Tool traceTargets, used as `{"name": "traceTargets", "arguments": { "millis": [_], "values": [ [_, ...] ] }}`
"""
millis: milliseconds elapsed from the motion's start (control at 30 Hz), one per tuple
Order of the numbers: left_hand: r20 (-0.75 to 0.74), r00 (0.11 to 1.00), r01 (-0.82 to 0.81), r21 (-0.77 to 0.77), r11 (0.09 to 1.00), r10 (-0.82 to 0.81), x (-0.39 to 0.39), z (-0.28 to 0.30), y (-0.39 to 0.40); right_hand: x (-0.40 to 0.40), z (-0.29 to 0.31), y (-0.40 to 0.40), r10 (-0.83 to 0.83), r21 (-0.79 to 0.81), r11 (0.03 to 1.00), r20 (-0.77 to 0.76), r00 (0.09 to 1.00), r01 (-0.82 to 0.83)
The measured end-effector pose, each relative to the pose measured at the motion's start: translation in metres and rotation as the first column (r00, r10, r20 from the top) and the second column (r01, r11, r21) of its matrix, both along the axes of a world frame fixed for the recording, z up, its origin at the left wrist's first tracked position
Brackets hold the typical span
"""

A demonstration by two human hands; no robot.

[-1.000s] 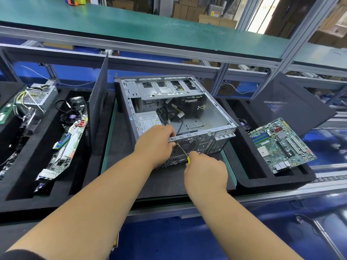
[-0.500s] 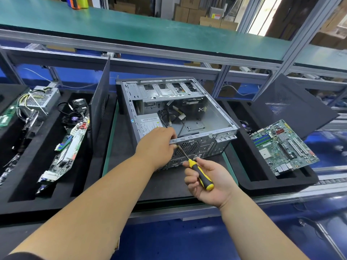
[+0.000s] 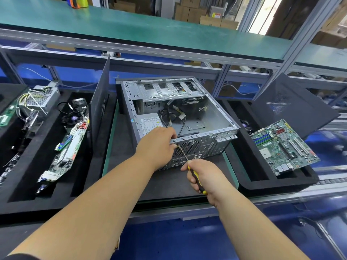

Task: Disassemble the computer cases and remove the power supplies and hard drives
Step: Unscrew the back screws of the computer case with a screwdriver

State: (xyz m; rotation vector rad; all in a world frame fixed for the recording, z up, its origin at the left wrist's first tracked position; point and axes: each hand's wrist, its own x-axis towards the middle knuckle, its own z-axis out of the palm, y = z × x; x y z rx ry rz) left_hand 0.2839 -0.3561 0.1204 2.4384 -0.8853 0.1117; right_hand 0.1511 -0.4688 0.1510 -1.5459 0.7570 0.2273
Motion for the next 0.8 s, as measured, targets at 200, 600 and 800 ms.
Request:
{"name": "traceTargets", "arguments": {
  "millis": [200,600,800],
  "values": [
    [-0.006,1.000,0.003,0.010,1.000,-0.003,0.000,0.000,0.000,-0.005,0.000,-0.001,0.143,-0.536,0.835,-0.010,0.990,-0.126],
    [-0.010,1.000,-0.001,0.008,1.000,0.001,0.001,-0.001,-0.001,-0.008,-0.001,0.015,0.204,-0.965,0.003,-0.255,0.945,-0.261],
    [-0.013,1.000,-0.002,0.014,1.000,0.002,0.001,0.000,-0.001,-0.005,-0.005,0.008,0.180,-0.923,0.337,-0.128,0.975,-0.184]
  ]
}}
